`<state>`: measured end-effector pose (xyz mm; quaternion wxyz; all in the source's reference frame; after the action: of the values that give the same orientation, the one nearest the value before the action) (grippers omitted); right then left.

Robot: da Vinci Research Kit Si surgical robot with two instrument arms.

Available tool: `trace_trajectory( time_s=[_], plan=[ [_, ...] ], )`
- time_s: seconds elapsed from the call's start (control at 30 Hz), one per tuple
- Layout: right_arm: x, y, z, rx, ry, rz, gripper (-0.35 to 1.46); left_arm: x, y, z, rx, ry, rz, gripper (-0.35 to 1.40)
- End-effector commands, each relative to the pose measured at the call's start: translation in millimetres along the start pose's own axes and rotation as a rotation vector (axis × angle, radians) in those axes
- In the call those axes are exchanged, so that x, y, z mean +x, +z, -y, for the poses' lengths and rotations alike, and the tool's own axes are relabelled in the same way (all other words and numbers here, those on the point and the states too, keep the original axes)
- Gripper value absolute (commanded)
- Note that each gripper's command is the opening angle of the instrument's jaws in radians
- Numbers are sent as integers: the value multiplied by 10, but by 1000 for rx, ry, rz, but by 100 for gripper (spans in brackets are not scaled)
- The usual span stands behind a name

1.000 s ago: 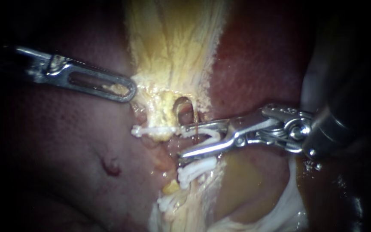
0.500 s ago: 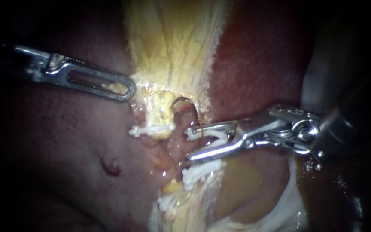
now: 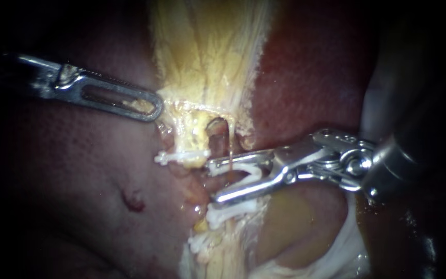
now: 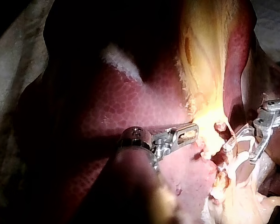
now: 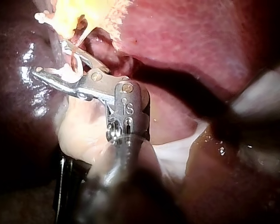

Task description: Clipping third clip right tube

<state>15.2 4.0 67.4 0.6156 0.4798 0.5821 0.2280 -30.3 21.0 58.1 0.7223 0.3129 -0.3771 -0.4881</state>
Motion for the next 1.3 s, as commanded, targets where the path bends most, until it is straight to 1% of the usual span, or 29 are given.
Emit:
trace_trajectory(
  time_s=[0.03, 0.23, 0.43, 0.9, 1.03, 1.13, 1.3],
  plan=[
    [1, 1, -1, -4, 0, -4, 49, 0, 0, 0, 0, 0, 0, -35],
    [12, 0, -4, -12, 3, -42, 49, 0, 1, 0, -1, 0, 0, -35],
    [27, -6, -4, -12, 16, -58, 49, 0, 1, 1, -1, -1, 0, -35],
    [27, -7, -3, -10, 16, -61, 49, 0, 1, 1, -1, -1, 1, -35],
    [26, -6, 2, -4, 16, -58, 49, 0, 1, 1, -1, -1, 1, -35],
    [28, -5, 8, 11, 16, -60, 49, 0, 0, 1, -1, -1, 0, -35],
    [34, 1, 22, 35, 16, -74, 49, 0, 0, 2, -1, -1, 1, -35]
  ],
)
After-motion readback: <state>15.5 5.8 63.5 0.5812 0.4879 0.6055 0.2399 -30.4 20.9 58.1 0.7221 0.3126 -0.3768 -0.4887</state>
